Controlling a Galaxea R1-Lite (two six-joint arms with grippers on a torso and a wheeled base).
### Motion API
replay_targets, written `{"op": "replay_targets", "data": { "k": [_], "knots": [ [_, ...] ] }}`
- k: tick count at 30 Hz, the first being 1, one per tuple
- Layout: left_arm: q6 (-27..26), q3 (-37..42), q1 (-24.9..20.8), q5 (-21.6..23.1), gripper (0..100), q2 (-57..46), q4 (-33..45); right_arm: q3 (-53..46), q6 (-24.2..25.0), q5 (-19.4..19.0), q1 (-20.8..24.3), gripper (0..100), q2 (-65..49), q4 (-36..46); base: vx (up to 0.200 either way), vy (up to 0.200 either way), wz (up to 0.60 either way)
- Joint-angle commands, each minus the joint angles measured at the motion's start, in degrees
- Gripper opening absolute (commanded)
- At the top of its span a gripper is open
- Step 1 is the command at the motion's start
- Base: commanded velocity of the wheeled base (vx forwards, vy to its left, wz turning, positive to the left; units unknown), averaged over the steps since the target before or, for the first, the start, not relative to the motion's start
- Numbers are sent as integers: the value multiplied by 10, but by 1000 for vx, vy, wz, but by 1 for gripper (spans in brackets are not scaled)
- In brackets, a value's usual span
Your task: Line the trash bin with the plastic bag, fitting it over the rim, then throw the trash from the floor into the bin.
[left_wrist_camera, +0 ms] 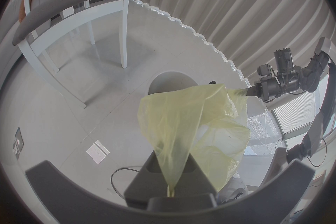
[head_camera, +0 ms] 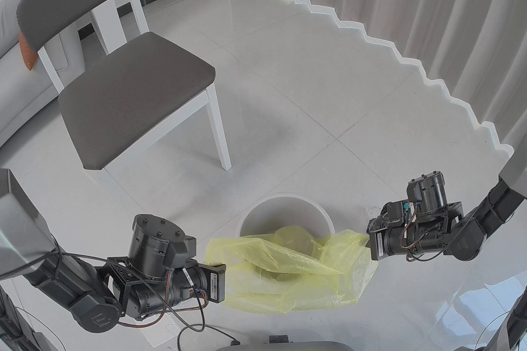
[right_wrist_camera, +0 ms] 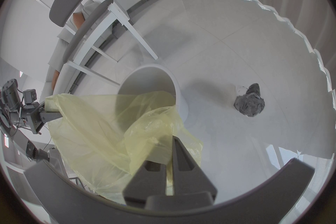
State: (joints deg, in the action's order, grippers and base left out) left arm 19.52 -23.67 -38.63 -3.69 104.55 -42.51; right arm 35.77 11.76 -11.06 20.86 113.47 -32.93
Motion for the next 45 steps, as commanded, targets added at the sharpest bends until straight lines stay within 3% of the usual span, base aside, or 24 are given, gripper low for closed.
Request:
{"op": "replay_targets", "data": {
  "k": [1,14,22,29,34,39,45],
  "knots": [
    [1,8,-4,0,0,-8,0,-5,-1,0,0,0,-33,12,0,0,0],
    [1,7,2,7,0,67,-12,14,-8,-1,-1,0,54,10,0,0,0],
    [-6,-16,32,17,0,119,-40,65,-16,-3,-20,0,123,8,0,0,0],
    [-9,-114,120,26,0,207,-53,187,-10,-11,-50,0,184,17,0,0,0],
    [-8,-150,137,22,0,229,-54,207,3,-14,-58,0,184,15,0,0,0],
    [-7,-132,137,20,0,227,-55,194,5,-14,-58,0,180,14,0,0,0],
    [-6,-51,124,20,0,162,-93,129,-3,-14,-55,0,154,4,0,0,0]
  ]
}}
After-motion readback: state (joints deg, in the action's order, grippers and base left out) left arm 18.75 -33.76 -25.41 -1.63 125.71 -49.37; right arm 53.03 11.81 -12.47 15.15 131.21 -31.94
